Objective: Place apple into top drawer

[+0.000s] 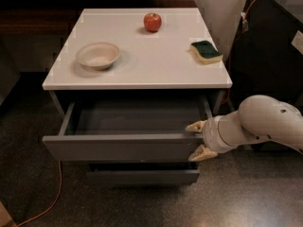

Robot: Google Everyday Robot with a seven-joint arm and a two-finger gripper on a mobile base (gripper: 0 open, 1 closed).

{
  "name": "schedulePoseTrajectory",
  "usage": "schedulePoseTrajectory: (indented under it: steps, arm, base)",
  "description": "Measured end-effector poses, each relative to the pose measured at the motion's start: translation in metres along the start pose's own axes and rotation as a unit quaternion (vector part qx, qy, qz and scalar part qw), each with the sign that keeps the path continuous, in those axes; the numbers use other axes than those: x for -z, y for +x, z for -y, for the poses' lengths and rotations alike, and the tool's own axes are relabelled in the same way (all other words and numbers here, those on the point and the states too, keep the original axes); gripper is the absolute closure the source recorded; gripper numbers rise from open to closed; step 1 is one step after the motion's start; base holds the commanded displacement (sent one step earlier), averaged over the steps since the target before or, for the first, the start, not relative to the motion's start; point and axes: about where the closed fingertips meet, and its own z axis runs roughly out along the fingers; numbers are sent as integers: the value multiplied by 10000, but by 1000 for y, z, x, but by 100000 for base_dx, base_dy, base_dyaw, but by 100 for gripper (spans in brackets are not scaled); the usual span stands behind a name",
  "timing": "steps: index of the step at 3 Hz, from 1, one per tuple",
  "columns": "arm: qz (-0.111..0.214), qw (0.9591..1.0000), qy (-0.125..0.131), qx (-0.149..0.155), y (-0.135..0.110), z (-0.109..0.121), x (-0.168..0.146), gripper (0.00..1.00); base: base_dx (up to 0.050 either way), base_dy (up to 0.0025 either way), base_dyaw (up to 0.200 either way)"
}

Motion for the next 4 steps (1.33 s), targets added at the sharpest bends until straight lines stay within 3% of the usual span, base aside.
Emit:
schedulePoseTrajectory:
  steps: [1,2,3,4]
  arm:
    - [-42,10000,24,-65,-21,8,19,0]
    - [-52,9999,20,-99,-34,23,29,0]
    - [-153,9996,-76,-209,-39,47,33,17]
    - [-121,9982,-231,-534,-32,78,30,48]
  base:
    - [0,0,0]
    - [0,0,0]
    - [0,0,0]
    - [0,0,0]
